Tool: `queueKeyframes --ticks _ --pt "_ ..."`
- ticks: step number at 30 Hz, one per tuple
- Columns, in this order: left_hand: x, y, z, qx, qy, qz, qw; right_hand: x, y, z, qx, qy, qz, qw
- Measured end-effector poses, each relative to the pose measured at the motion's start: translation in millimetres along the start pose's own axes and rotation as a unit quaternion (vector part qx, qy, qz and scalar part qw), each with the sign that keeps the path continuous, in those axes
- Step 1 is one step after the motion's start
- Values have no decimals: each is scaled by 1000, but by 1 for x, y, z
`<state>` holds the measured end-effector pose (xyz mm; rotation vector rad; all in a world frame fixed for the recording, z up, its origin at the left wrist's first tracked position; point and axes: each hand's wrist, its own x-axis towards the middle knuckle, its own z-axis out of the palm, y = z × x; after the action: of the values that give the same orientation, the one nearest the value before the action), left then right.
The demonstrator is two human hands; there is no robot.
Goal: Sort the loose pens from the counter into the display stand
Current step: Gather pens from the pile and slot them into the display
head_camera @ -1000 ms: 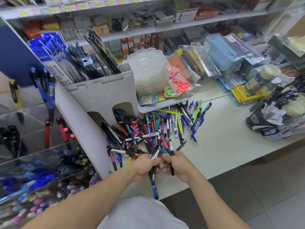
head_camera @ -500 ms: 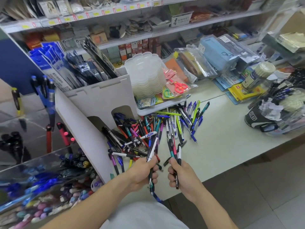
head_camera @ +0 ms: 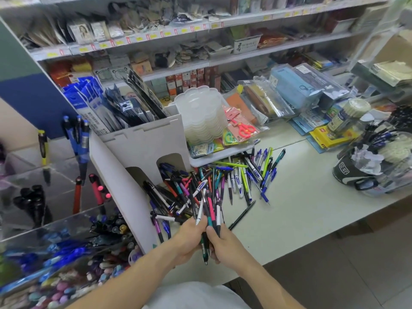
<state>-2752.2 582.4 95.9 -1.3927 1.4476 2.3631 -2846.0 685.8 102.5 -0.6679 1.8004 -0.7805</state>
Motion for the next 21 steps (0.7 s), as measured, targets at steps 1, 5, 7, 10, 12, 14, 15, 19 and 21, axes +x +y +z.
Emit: queueKeyframes --ticks 1,5,7,10,12,14,15,19,21 --pt "0 -2 -1 -2 4 -7 1000 3 -1 1 -38 -2 -2 999" --pt "-2 -3 -3 2 13 -35 999 10 -10 3 -207 -32 -15 978" --pt "-3 -1 -3 13 8 -32 999 12 -10 6 -332 -38 -58 941" --pt "-2 0 -8 54 34 -26 998 15 -18 0 -382 -93 -99 914" --pt "2 -3 -12 96 51 -18 994 21 -26 -12 -340 -152 -77 925" --pt "3 -7 -15 101 74 -28 992 26 -30 -25 -325 -185 -58 926" --pt "4 -10 -15 90 77 -30 992 29 -31 -29 -334 -194 -59 921" --pt "7 -9 -16 40 35 -4 999 40 -28 -41 -290 -181 -36 939" --pt "4 -6 -16 43 31 13 999 47 -27 -51 -238 -83 -35 967"
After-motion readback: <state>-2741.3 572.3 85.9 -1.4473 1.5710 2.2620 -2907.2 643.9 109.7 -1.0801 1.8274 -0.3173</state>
